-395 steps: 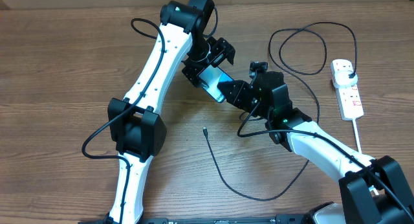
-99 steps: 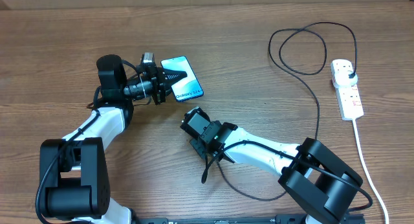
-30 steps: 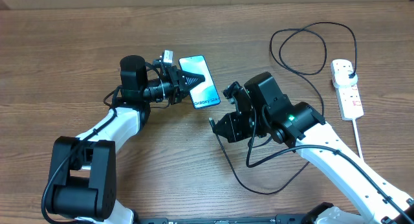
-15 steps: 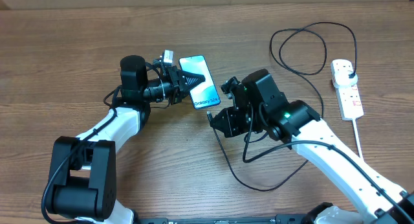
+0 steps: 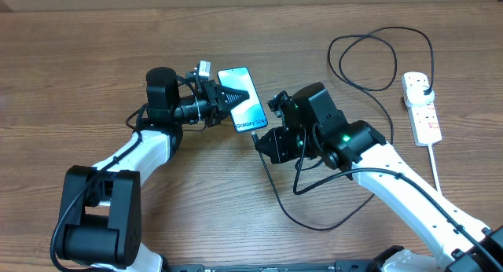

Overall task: Plug charger to phone and switch on socket
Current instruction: 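Align the USB-C plug under the phone's bottom port with the right gripper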

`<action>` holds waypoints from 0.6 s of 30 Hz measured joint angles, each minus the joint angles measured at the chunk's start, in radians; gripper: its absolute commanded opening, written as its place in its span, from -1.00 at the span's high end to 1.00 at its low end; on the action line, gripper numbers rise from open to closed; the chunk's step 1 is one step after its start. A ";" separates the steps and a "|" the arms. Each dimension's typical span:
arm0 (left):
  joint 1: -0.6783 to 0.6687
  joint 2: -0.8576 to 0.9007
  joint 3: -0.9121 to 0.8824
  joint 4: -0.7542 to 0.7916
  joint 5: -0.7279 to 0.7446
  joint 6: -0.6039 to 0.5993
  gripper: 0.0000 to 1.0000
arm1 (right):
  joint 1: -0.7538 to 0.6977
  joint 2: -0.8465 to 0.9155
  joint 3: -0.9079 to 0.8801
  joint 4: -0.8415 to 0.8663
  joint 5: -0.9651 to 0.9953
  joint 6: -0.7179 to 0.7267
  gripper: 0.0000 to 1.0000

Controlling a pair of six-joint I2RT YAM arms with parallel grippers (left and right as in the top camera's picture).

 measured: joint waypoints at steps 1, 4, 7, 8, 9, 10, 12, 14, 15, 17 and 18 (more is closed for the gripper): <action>0.000 0.000 0.000 0.000 0.000 0.000 0.92 | 0.000 0.000 0.000 0.000 0.003 0.000 0.92; 0.000 0.000 0.000 0.000 0.000 0.000 0.92 | 0.000 0.000 0.000 0.001 0.007 0.000 0.92; 0.000 0.000 0.000 0.000 0.000 0.000 0.91 | 0.000 0.000 0.000 0.008 0.014 0.000 0.92; 0.000 0.000 0.000 0.000 0.000 0.000 0.92 | 0.000 0.000 0.000 0.013 0.014 0.000 0.92; 0.000 0.000 0.000 0.000 0.000 0.000 0.91 | 0.000 0.000 0.000 0.015 0.015 0.001 0.92; 0.000 0.000 0.000 0.000 0.000 0.000 0.92 | 0.000 0.000 0.000 0.017 0.016 0.001 0.92; 0.000 0.000 0.000 0.000 0.000 0.000 0.92 | 0.000 0.000 0.000 0.016 0.018 0.001 0.92; 0.000 0.000 0.000 0.000 0.000 0.000 0.92 | 0.000 0.000 0.000 0.016 0.018 0.003 0.92; 0.000 0.000 0.000 0.000 0.000 0.000 0.91 | 0.000 0.002 0.000 0.016 0.018 0.004 0.92; 0.000 0.000 0.000 0.000 0.000 0.000 0.91 | 0.000 0.008 0.000 0.016 0.018 0.010 0.92; 0.000 0.000 0.000 0.000 0.000 0.000 0.91 | 0.000 0.015 0.000 0.016 0.017 0.011 0.92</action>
